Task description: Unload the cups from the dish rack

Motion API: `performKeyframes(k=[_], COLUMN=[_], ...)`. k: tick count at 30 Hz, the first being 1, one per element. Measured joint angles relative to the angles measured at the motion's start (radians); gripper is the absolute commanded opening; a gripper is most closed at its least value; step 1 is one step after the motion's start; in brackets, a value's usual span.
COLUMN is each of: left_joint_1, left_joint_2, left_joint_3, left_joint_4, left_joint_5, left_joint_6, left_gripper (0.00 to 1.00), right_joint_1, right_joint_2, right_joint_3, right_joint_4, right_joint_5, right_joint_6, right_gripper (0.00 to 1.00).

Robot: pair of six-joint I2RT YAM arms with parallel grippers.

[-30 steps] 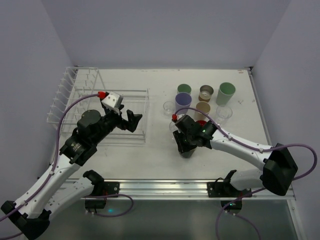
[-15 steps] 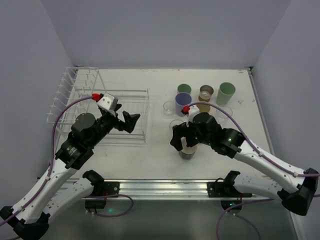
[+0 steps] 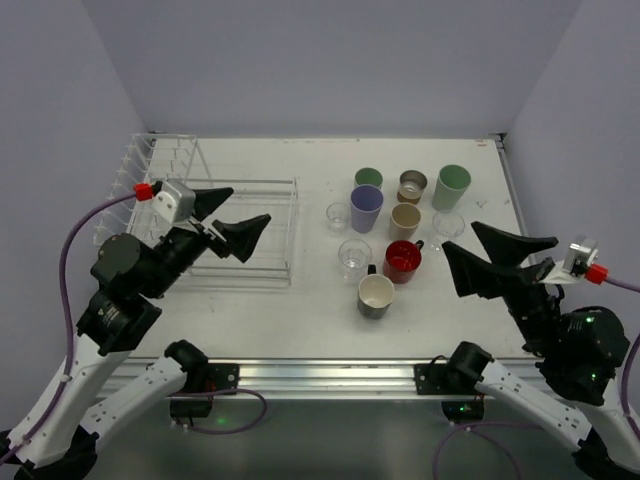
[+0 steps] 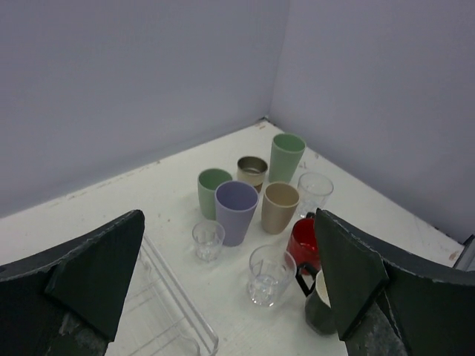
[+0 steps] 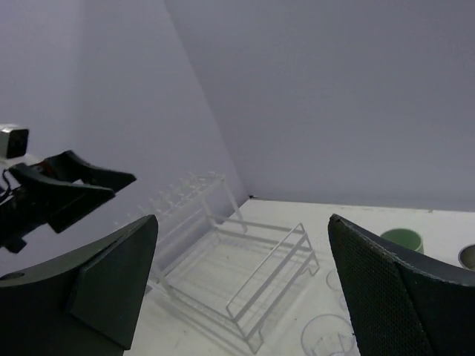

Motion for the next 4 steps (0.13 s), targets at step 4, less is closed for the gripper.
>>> performKeyframes(k=[4], left_joint_1=[0.0], left_joint_2=[-0.02], left_joint_3=[0.013], left_joint_4=[0.035], left_joint_5=[-0.007], left_joint_6=[-0.012], left_gripper=[1.0], right_joint_1=[-0.001], right_joint_2=[-0.014], right_joint_3=[-0.061], right_joint_4=[0.023], right_joint_5=[0.083], right_joint_6=[-0.003], right_gripper=[0.99])
